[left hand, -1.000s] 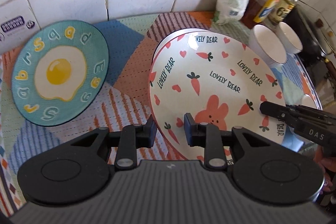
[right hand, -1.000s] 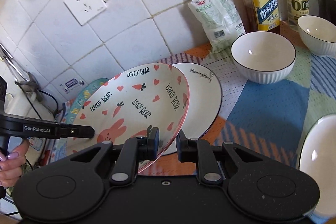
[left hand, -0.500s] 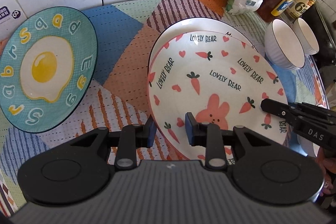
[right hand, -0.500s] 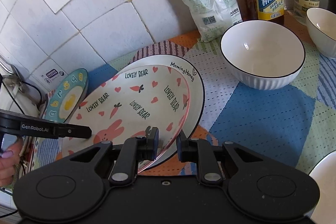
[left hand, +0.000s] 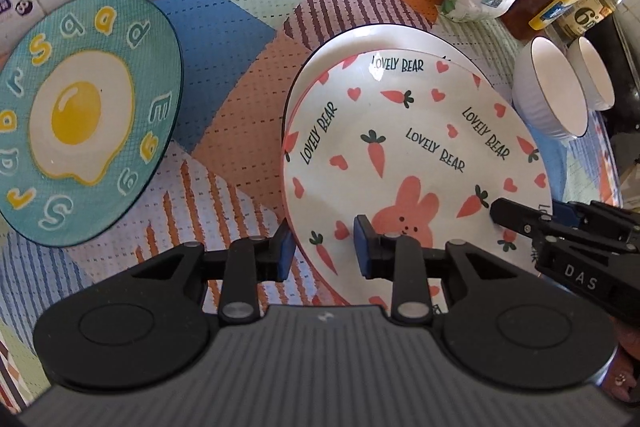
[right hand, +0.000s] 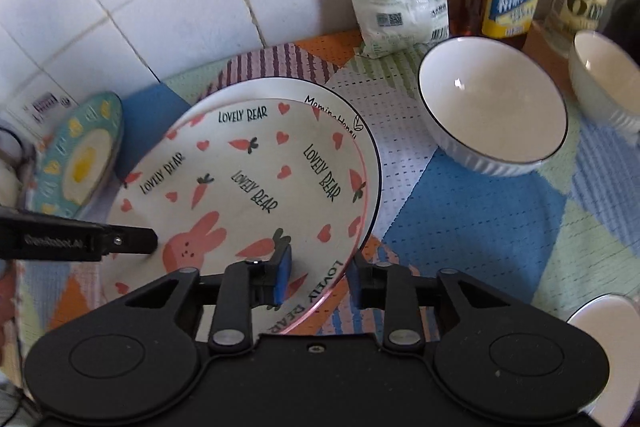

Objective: Organize plates and bowls
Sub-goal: 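Lower the bunny-print plate onto the white plate and open both grippers, then grip the teal egg-print plate rim with the left gripper while the right gripper grips it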

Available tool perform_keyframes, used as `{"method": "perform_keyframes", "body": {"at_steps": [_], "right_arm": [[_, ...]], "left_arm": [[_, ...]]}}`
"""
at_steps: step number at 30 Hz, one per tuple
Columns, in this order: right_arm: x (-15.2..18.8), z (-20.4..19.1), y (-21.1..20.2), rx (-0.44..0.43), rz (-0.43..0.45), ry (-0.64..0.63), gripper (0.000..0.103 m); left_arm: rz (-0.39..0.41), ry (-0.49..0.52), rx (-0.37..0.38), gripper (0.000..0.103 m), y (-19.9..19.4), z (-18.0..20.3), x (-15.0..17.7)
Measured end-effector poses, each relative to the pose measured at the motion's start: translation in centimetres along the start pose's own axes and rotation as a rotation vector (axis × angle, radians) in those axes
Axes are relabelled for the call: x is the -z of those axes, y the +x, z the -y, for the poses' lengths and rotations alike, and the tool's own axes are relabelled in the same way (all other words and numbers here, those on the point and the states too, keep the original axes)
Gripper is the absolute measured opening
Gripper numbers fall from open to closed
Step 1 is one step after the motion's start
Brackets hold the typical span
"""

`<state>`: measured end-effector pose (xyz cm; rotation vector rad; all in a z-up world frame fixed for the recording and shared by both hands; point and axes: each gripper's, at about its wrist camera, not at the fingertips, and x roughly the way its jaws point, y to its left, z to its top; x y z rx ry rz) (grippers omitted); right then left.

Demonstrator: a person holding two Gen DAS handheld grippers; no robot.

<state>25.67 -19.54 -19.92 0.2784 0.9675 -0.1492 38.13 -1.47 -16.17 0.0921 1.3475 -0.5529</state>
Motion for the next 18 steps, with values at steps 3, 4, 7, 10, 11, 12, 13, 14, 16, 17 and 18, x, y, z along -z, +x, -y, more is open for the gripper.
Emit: {"method": "perform_keyframes", "body": {"at_steps": [3, 4, 7, 10, 11, 12, 13, 14, 16, 17, 18], "right_arm": [[0.1, -0.7, 0.3, 0.051, 0.001, -0.032, 0.04], [0.3, -1.1, 0.5, 0.079, -0.006, -0.05, 0.042], [0.8, -1.6, 1.0, 0.14, -0.003, -0.056, 0.045], [1.3, -1.6, 1.1, 0.152, 0.021, -0.027, 0.045], [1.5, -1.5, 1.1, 0.154, 0.039, -0.018, 0.045], [1.8, -1.6, 1.2, 0.162, 0.056, -0.016, 0.045], [2.3, -1.8, 1.3, 0.17, 0.079, -0.018, 0.045], [2.7, -1.9, 1.2, 0.177, 0.097, -0.018, 0.045], [3.6, -2.3, 0.5, 0.186, 0.135, -0.005, 0.045], [4.1, -2.4, -0.1, 0.192, 0.16, 0.006, 0.045], [4.5, -2.6, -0.9, 0.184, 0.19, 0.02, 0.045]], "left_arm": [[-0.041, -0.016, 0.018, 0.028, 0.6, -0.2, -0.2], [-0.042, -0.007, 0.022, 0.028, 0.6, -0.1, -0.2], [-0.033, 0.059, -0.001, 0.028, 0.4, 0.6, -0.2], [-0.039, 0.082, -0.002, 0.028, 0.1, 0.6, -0.3], [-0.038, 0.083, 0.011, 0.028, -0.1, 0.5, -0.3], [-0.036, 0.083, 0.018, 0.027, -0.3, 0.4, -0.2], [-0.028, 0.084, 0.021, 0.027, -0.7, 0.3, -0.2], [-0.016, 0.09, 0.024, 0.027, -1.2, 0.1, 0.0], [0.001, 0.116, 0.035, 0.027, -2.5, -0.2, 0.4], [0.014, 0.128, 0.037, 0.027, -3.3, -0.5, 0.6], [0.025, 0.14, 0.035, 0.027, -4.1, -0.8, 0.8]]}}
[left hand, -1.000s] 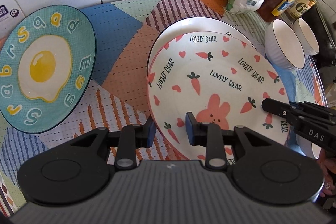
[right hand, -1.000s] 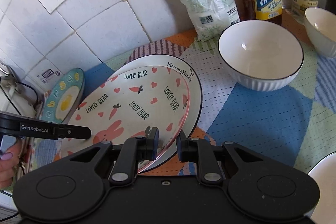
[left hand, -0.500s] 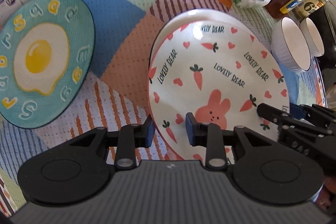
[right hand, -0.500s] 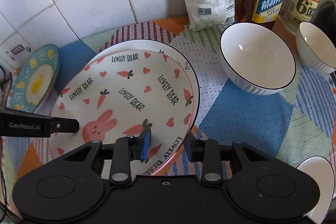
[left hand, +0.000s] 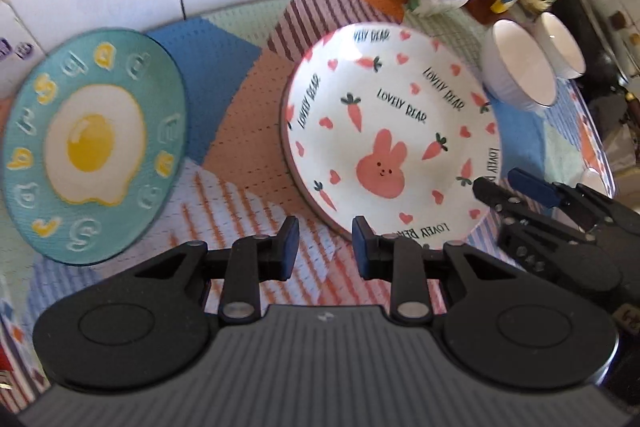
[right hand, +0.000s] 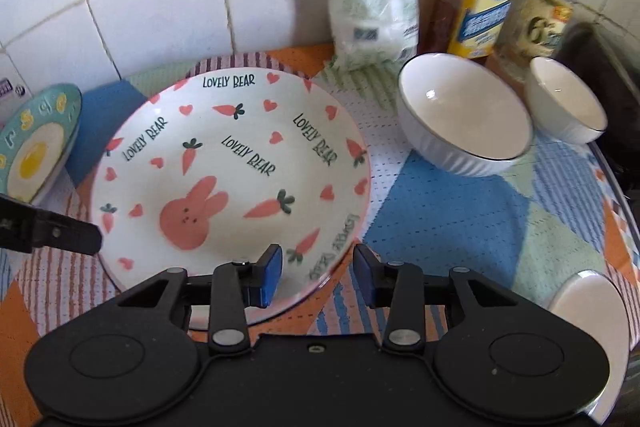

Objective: Organize plates and bowls
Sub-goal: 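Grip the teal egg-print plate rim with the left gripper while the right gripper grips it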

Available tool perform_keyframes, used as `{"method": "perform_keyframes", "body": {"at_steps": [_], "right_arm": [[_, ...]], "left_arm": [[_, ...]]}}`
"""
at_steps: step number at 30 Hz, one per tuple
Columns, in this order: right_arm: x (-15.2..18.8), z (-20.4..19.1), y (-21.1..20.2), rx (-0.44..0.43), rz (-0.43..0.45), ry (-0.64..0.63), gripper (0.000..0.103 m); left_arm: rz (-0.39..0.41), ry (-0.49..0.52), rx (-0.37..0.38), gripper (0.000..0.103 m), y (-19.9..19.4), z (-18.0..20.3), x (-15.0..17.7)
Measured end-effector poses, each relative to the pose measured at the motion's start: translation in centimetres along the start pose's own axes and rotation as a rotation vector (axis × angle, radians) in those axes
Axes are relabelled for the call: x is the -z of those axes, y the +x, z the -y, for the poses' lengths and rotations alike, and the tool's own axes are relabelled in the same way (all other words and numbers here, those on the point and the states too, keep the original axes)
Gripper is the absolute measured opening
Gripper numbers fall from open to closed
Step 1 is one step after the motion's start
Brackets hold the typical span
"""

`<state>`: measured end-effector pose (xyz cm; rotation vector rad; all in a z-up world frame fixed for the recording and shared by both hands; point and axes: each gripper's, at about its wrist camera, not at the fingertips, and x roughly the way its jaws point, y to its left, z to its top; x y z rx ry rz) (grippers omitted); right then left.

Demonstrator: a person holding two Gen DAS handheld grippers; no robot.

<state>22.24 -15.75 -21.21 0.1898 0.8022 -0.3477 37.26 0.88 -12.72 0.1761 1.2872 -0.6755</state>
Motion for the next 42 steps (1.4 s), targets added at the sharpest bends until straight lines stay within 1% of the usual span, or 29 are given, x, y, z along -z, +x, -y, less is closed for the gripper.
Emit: {"method": "perform_keyframes", "body": {"at_steps": [4, 9, 14, 19, 24, 26, 28, 30, 31, 33, 34, 35, 36, 38, 39, 40, 42], "right_arm": [[0.9, 0.0, -3.9, -0.092, 0.113, 0.07, 0.045], [1.8, -1.9, -7.8, -0.156, 0.229, 0.07, 0.045], [3.1, -4.7, -10.7, -0.184, 0.304, 0.05, 0.045], [4.3, -7.7, -12.1, -0.215, 0.33, 0.041, 0.045], [5.3, -11.0, -12.4, -0.243, 0.35, 0.003, 0.049], [5.5, -12.0, -12.4, -0.268, 0.365, -0.001, 0.056], [5.7, -13.1, -12.1, -0.291, 0.374, -0.004, 0.058], [5.8, -14.1, -11.5, -0.307, 0.37, -0.014, 0.06], [5.8, -14.7, -11.1, -0.313, 0.368, -0.025, 0.062], [5.9, -15.7, -10.1, -0.318, 0.366, -0.042, 0.063], [5.9, -16.2, -9.5, -0.322, 0.368, -0.045, 0.065], [5.9, -16.6, -8.9, -0.331, 0.369, -0.045, 0.069], [5.9, -17.0, -8.2, -0.341, 0.37, -0.043, 0.07], [5.8, -17.7, -6.7, -0.355, 0.36, -0.032, 0.071], [5.7, -17.9, -5.9, -0.363, 0.344, -0.017, 0.071], [5.5, -18.2, -5.0, -0.374, 0.327, 0.004, 0.071], [5.3, -18.6, -3.3, -0.39, 0.305, 0.055, 0.071]], "left_arm": [[0.037, 0.025, -0.012, 0.027, -3.3, -1.4, 1.1], [0.089, 0.038, -0.014, 0.027, -7.0, -3.5, 2.7], [0.112, 0.039, -0.037, 0.027, -9.5, -5.9, 4.3], [0.146, 0.036, -0.079, 0.027, -11.2, -8.4, 6.2], [0.145, 0.011, -0.102, 0.029, -11.8, -11.4, 7.8], [0.145, 0.008, -0.118, 0.03, -11.8, -12.5, 8.2], [0.149, 0.01, -0.131, 0.032, -11.6, -13.4, 8.5], [0.161, 0.008, -0.141, 0.036, -11.3, -14.4, 8.6], [0.166, 0.003, -0.149, 0.038, -11.1, -14.8, 8.5], [0.179, -0.009, -0.159, 0.042, -10.7, -15.7, 8.4], [0.186, -0.016, -0.165, 0.042, -10.5, -16.1, 8.4], [0.191, -0.023, -0.17, 0.044, -10.2, -16.4, 8.3], [0.199, -0.023, -0.185, 0.047, -9.8, -16.7, 8.2], [0.237, 0.023, -0.275, 0.05, -9.0, -16.6, 8.3], [0.251, 0.047, -0.307, 0.051, -8.5, -16.5, 8.3], [0.255, 0.052, -0.312, 0.051, -7.9, -16.6, 8.1], [0.26, 0.017, -0.296, 0.054, -6.9, -17.5, 7.6]]}}
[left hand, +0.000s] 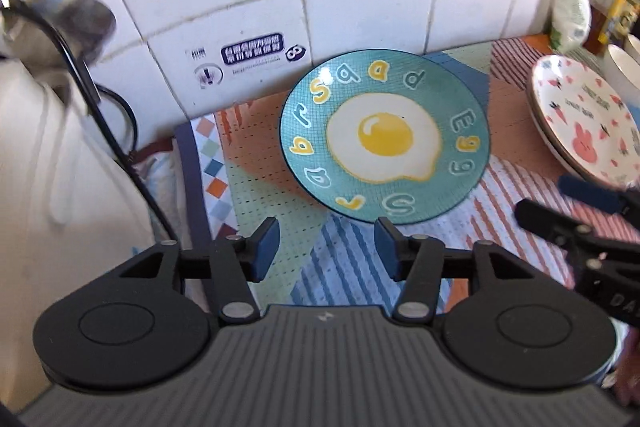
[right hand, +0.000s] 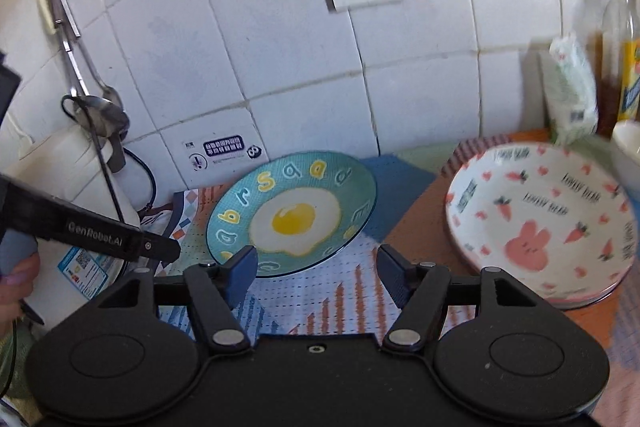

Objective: Organize plates and bowls
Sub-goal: 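Grip the teal egg-print plate rim with the left gripper while the right gripper grips it, then lift the egg-print plate and carry it over the bunny-print plate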

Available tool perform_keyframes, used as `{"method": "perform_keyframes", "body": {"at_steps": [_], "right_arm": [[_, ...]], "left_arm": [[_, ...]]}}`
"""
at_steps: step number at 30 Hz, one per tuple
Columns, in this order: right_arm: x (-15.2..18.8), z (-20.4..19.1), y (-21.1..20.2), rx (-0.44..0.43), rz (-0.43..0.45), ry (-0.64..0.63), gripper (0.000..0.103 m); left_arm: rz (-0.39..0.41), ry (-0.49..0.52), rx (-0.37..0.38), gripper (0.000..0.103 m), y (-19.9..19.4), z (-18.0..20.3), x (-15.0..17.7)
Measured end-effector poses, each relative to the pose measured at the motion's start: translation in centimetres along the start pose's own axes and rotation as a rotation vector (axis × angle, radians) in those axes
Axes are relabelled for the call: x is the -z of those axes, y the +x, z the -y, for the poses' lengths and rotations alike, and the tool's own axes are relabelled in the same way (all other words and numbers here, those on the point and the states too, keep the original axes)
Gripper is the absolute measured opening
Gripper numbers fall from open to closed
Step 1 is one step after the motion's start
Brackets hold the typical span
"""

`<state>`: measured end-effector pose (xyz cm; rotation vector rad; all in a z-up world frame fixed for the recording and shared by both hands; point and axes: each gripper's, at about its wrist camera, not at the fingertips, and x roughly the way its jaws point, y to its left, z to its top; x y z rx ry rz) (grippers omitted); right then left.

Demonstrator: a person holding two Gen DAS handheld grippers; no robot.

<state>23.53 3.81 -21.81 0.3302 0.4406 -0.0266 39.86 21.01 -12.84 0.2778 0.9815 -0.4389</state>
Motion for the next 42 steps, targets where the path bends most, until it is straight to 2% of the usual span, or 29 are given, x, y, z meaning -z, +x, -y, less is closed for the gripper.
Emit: {"method": "perform_keyframes", "body": {"at_steps": [5, 7, 10, 15, 18, 20, 22, 24, 26, 29, 32, 38, 42], "right_arm": [[0.5, 0.7, 3.5, 0.007, -0.017, 0.107, 0.07], [0.5, 0.9, 4.4, 0.001, -0.013, 0.132, 0.069], [0.2, 0.4, 6.2, 0.036, -0.03, 0.118, 0.065], [-0.4, 0.3, 8.6, 0.064, -0.044, 0.173, 0.057], [-0.4, 0.8, 9.3, 0.077, -0.078, 0.217, 0.041], [-0.4, 1.3, 9.4, 0.081, -0.108, 0.221, 0.021], [-0.3, 2.2, 9.3, 0.038, -0.119, 0.267, 0.02], [-0.3, 2.4, 9.3, 0.029, -0.127, 0.284, 0.019], [-0.3, 2.3, 9.4, 0.029, -0.133, 0.282, 0.019], [-0.2, 2.7, 9.6, 0.011, -0.142, 0.314, 0.019], [-0.1, 3.2, 10.6, -0.015, -0.167, 0.353, 0.019], [-0.5, 3.1, 11.1, -0.02, -0.188, 0.312, 0.019], [-0.9, 2.4, 10.5, -0.009, -0.219, 0.268, 0.02]], "left_arm": [[0.049, -0.067, 0.006, 0.062, 2.8, -1.3, -0.8], [0.059, -0.084, 0.038, 0.062, 3.9, -1.8, -1.3], [0.031, -0.135, 0.072, 0.062, 5.4, -2.5, -2.0], [0.008, -0.14, 0.042, 0.062, 7.4, -2.6, -2.6], [-0.027, -0.112, 0.031, 0.062, 8.8, -2.3, -2.7], [-0.043, -0.081, 0.005, 0.06, 9.4, -2.1, -2.5], [-0.031, -0.084, 0.024, 0.059, 9.6, -2.1, -2.3], [-0.032, -0.081, 0.055, 0.044, 9.5, -2.1, -2.4], [-0.05, -0.075, 0.071, 0.037, 9.5, -1.9, -2.6], [-0.064, -0.077, 0.062, 0.037, 9.8, -1.7, -2.9], [-0.058, -0.087, 0.085, 0.036, 10.0, -2.1, -2.8], [-0.127, -0.196, 0.131, 0.035, 10.4, -3.0, -2.9], [-0.113, -0.17, 0.136, 0.029, 9.4, -2.8, -2.6]]}}
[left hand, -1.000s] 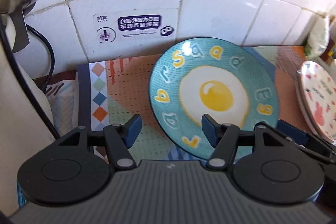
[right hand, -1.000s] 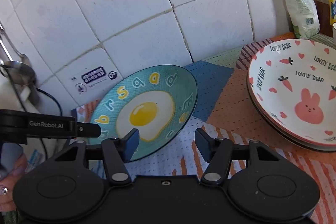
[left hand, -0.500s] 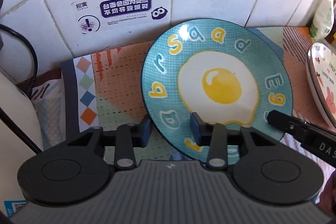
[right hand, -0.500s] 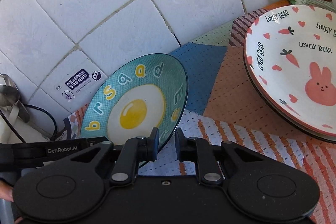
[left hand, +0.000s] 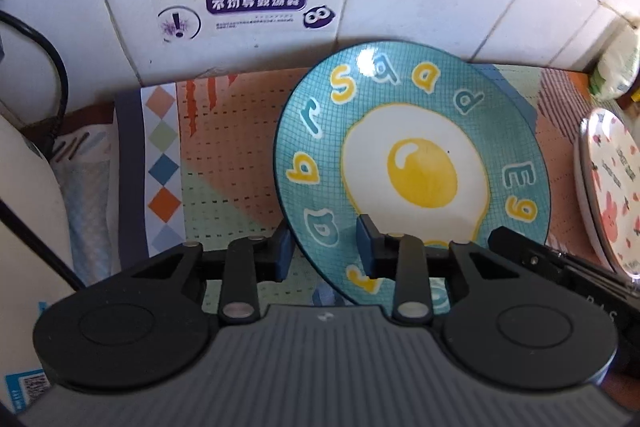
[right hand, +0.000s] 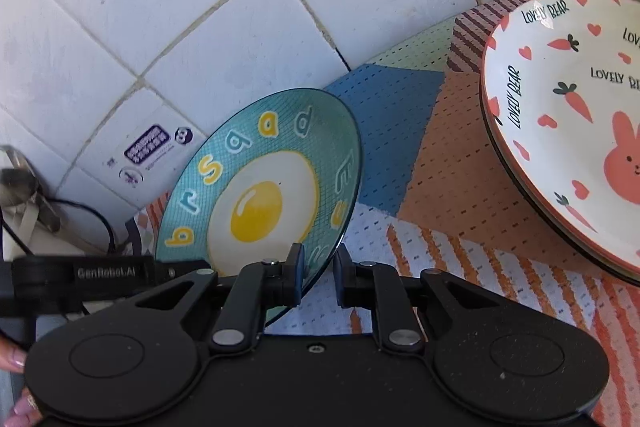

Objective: Organize plates and bowls
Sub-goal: 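Lift the egg-print plate and carry it over the bunny-print plate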

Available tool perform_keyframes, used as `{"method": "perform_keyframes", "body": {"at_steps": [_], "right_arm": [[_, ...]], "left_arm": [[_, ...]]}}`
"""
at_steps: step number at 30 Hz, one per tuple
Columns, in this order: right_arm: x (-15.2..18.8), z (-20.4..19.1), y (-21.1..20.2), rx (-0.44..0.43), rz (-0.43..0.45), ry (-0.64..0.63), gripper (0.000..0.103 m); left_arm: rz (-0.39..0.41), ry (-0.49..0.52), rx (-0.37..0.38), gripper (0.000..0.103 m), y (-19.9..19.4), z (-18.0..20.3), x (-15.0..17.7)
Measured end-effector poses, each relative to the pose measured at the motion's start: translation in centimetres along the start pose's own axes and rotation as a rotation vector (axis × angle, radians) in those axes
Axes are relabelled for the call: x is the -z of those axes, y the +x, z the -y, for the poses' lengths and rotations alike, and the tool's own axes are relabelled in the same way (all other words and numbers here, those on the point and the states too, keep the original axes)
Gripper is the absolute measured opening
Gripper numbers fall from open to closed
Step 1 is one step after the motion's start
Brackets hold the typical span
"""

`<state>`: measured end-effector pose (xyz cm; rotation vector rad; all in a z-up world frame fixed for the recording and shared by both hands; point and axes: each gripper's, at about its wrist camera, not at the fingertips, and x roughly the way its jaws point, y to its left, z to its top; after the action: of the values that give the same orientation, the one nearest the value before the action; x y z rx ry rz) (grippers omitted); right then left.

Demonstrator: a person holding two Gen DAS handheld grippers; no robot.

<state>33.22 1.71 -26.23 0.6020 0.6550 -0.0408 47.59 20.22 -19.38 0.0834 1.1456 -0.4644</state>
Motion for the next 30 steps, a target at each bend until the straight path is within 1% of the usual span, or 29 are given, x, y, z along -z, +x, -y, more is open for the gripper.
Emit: {"method": "perform_keyframes", "body": {"at_steps": [4, 8, 12, 16, 18, 20, 22, 26, 28, 30], "right_arm": [[0.1, 0.4, -1.1, -0.011, -0.012, -0.022, 0.021], [0.4, 0.3, -2.4, -0.005, -0.025, -0.086, 0.022], [0.3, 0.5, -4.6, -0.021, -0.003, -0.104, 0.022], [0.1, 0.6, -7.3, -0.023, 0.029, -0.131, 0.023], [0.0, 0.7, -8.6, -0.02, 0.029, -0.158, 0.023], [-0.2, 1.2, -9.8, -0.028, 0.036, -0.153, 0.025], [-0.4, 1.9, -11.1, -0.04, 0.054, -0.141, 0.025], [-0.9, 2.7, -13.0, -0.028, 0.076, -0.16, 0.025], [-1.3, 3.5, -13.9, -0.03, 0.081, -0.168, 0.025], [-1.4, 4.6, -14.6, -0.048, 0.076, -0.167, 0.025]], "left_arm": [[-0.028, 0.004, 0.026, 0.028, -0.8, 0.1, 0.7], [-0.013, 0.0, 0.038, 0.028, -2.1, 0.7, 1.6], [0.007, 0.019, 0.064, 0.028, -4.1, 1.6, 2.4], [0.056, 0.06, 0.069, 0.028, -6.1, 3.4, 3.2], [0.088, 0.099, 0.07, 0.028, -7.0, 4.6, 3.5], [0.12, 0.133, 0.074, 0.028, -7.7, 5.6, 3.5], [0.129, 0.148, 0.087, 0.028, -8.2, 6.6, 3.6], [0.14, 0.147, 0.11, 0.028, -8.8, 8.6, 3.7], [0.144, 0.147, 0.111, 0.028, -8.9, 9.7, 3.9], [0.137, 0.152, 0.119, 0.028, -9.0, 10.8, 4.0]]}}
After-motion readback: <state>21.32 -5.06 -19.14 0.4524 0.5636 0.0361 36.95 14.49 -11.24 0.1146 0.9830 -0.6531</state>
